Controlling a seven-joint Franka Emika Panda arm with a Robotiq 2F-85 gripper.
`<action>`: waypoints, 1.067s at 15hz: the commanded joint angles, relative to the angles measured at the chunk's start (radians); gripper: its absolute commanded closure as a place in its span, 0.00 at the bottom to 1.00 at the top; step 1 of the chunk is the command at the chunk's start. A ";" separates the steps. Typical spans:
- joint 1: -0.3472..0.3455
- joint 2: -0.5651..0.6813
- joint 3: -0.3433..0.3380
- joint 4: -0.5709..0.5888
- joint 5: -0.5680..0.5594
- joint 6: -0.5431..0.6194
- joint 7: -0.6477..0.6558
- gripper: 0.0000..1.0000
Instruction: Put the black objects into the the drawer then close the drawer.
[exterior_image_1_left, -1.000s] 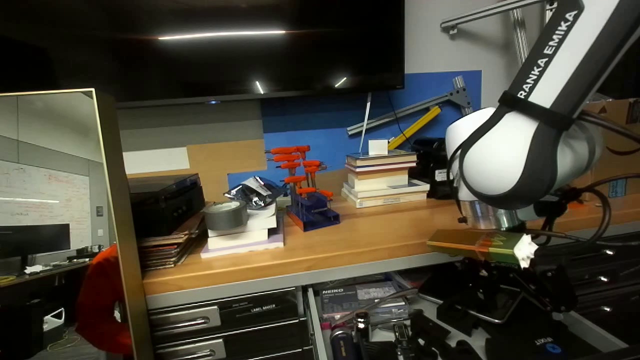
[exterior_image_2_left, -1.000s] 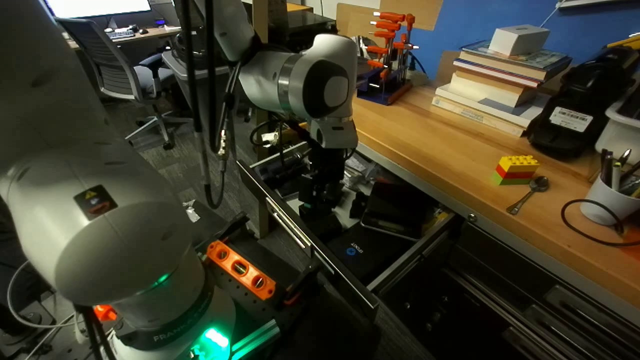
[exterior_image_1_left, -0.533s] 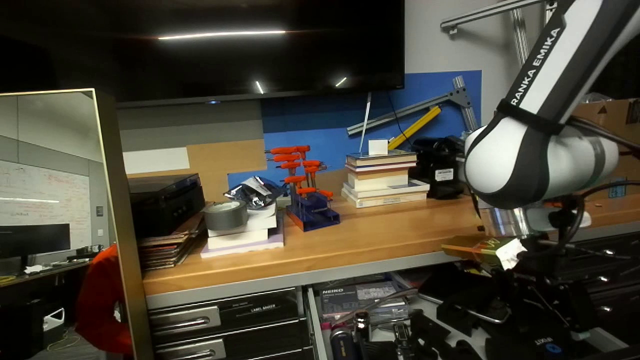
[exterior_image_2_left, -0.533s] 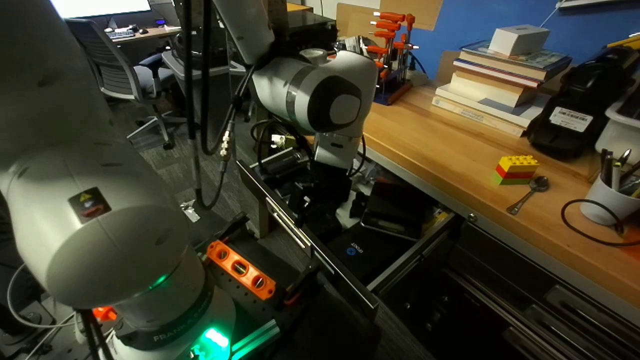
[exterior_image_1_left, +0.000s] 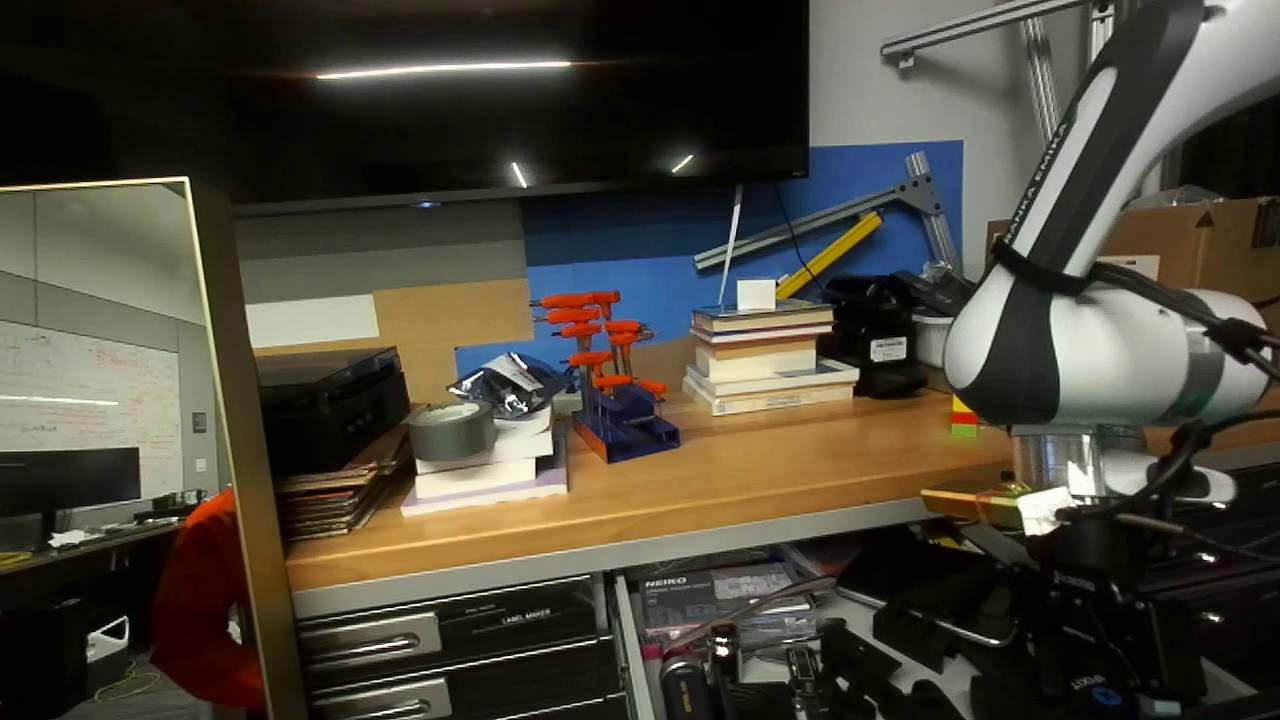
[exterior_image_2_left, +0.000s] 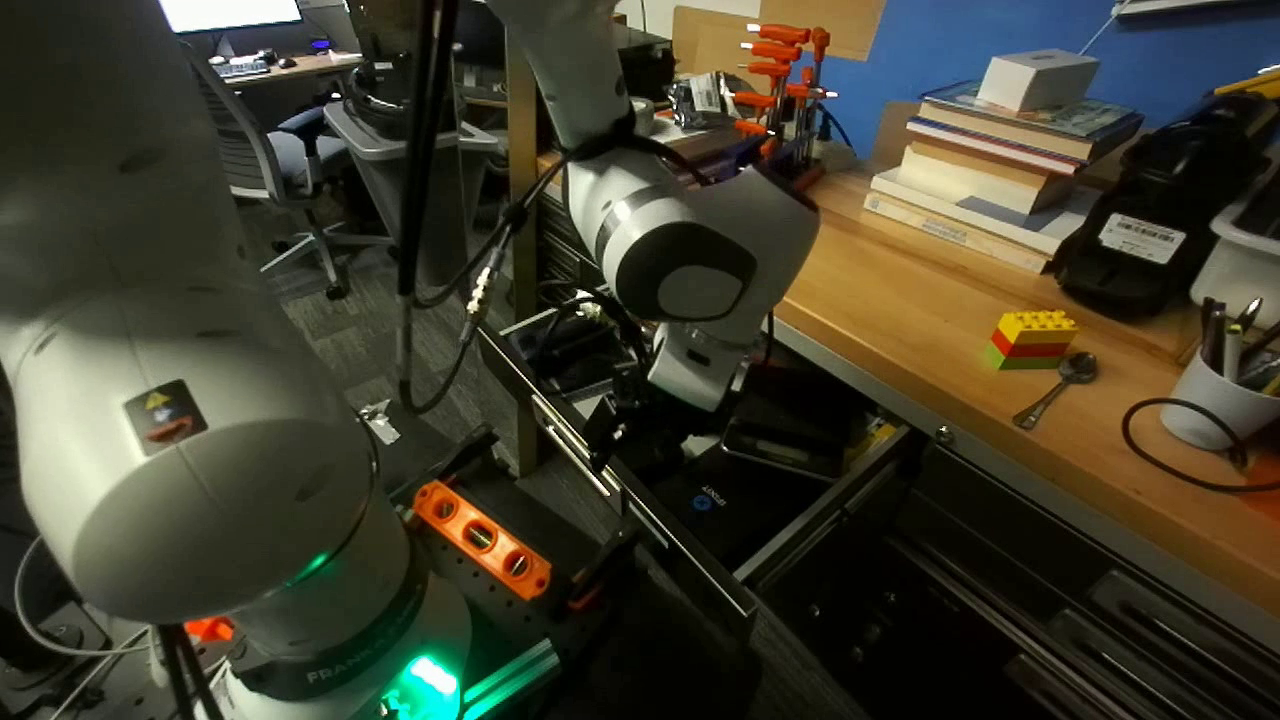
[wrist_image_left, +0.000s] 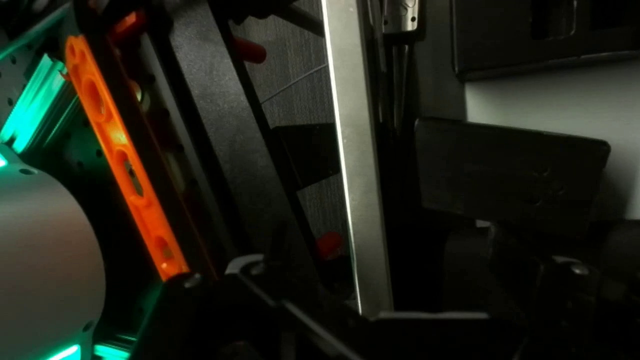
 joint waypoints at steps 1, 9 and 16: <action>-0.033 0.061 -0.019 0.001 0.139 0.023 -0.183 0.00; 0.032 0.208 -0.026 -0.001 0.089 0.285 -0.301 0.00; 0.081 0.237 0.027 -0.004 0.113 0.611 -0.354 0.00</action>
